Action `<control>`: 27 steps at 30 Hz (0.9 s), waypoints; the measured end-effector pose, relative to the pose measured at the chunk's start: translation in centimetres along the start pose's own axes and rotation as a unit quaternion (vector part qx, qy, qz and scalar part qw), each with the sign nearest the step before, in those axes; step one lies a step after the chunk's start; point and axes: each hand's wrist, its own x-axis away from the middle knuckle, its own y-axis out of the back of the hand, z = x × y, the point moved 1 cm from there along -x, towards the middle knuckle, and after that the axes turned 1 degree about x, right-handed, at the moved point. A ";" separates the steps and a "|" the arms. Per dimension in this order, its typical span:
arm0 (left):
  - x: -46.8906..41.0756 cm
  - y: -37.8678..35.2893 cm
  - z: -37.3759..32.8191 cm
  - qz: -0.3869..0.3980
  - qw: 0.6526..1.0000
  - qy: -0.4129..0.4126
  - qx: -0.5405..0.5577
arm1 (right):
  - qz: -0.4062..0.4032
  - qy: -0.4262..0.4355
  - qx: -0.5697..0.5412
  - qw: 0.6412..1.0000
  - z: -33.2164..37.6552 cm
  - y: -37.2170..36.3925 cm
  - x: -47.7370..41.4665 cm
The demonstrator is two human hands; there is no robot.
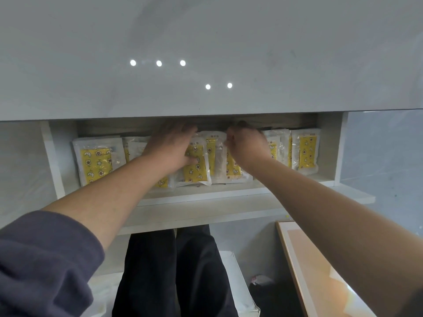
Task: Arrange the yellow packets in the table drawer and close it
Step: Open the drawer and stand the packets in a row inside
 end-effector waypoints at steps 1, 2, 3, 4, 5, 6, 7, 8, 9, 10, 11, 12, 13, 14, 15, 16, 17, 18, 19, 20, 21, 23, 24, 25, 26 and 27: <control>-0.1 0.0 0.0 0.007 1.000 0.001 -0.002 | -0.004 0.005 -0.003 1.000 0.0 0.0 -0.2; -0.1 0.1 0.1 0.014 1.000 0.004 -0.001 | -0.004 0.008 -0.008 1.000 0.0 -0.1 -0.3; -0.2 0.1 0.1 0.020 1.000 0.008 0.001 | -0.006 0.010 -0.016 1.000 -0.1 -0.2 -0.3; -0.2 0.2 0.1 0.026 1.000 0.012 0.005 | -0.015 0.012 -0.025 1.000 -0.3 -0.3 -0.3; -0.3 0.3 0.0 0.028 0.999 0.016 0.010 | -0.033 0.016 -0.027 0.999 -0.6 -0.3 -0.2; -0.3 0.5 -0.2 0.030 0.999 0.017 0.017 | -0.054 0.020 -0.018 0.998 -1.0 -0.3 -0.1; -0.4 0.6 -0.6 0.030 0.999 0.014 0.025 | -0.065 0.023 -0.002 0.998 -1.6 -0.2 0.1; -0.6 0.7 -1.1 0.031 0.999 0.005 0.033 | -0.059 0.026 0.018 0.998 -2.2 -0.1 0.2; -0.7 0.7 -1.7 0.032 0.999 -0.009 0.041 | -0.039 0.032 0.038 0.998 -2.7 0.0 0.4; -0.9 0.6 -2.4 0.035 0.998 -0.025 0.042 | -0.013 0.039 0.057 0.998 -3.1 -0.1 0.6; -1.1 0.5 -3.0 0.040 0.998 -0.042 0.034 | 0.010 0.047 0.072 0.996 -3.4 -0.2 0.9; -1.2 0.2 -3.5 0.045 0.997 -0.055 0.019 | 0.025 0.053 0.082 0.995 -3.6 -0.3 1.1; -1.3 0.0 -3.9 0.046 0.997 -0.064 0.005 | 0.032 0.058 0.088 0.994 -3.7 -0.3 1.3; -1.3 -0.1 -4.0 0.043 0.997 -0.065 -0.003 | 0.034 0.059 0.089 0.994 -3.7 -0.1 1.3; -1.3 -0.2 -4.0 0.041 0.997 -0.058 -0.004 | 0.031 0.054 0.089 0.994 -3.7 0.2 1.3; -1.4 -0.1 -4.0 0.040 0.998 -0.048 -0.002 | 0.024 0.039 0.090 0.995 -3.9 0.5 1.2; -1.5 0.0 -4.1 0.041 0.998 -0.041 0.000 | 0.015 0.016 0.095 0.995 -4.3 0.9 1.2; -1.7 0.2 -4.3 0.042 0.998 -0.036 0.004 | 0.007 -0.011 0.100 0.995 -4.7 1.2 1.1; -1.8 0.5 -4.6 0.045 0.998 -0.035 0.008 | 0.010 -0.036 0.106 0.994 -5.2 1.4 1.2; -2.0 0.7 -5.0 0.046 0.998 -0.041 0.014 | 0.022 -0.052 0.110 0.992 -5.5 1.5 1.4; -2.1 0.8 -5.5 0.049 0.997 -0.053 0.017 | 0.040 -0.058 0.114 0.991 -5.7 1.4 1.6; -2.3 0.6 -6.4 0.062 0.995 -0.077 0.005 | 0.064 -0.044 0.118 0.990 -5.8 1.3 1.9; -2.3 0.4 -6.7 0.066 0.995 -0.077 -0.004 | 0.067 -0.033 0.112 0.991 -5.9 1.4 1.8; -2.4 0.1 -6.9 0.065 0.995 -0.068 -0.012 | 0.068 -0.027 0.100 0.992 -6.1 1.6 1.7; -2.6 -0.1 -7.0 0.061 0.997 -0.054 -0.015 | 0.064 -0.027 0.087 0.994 -6.4 1.9 1.4; -2.7 -0.2 -7.3 0.058 0.997 -0.039 -0.015 | 0.057 -0.034 0.080 0.995 -7.0 2.3 1.1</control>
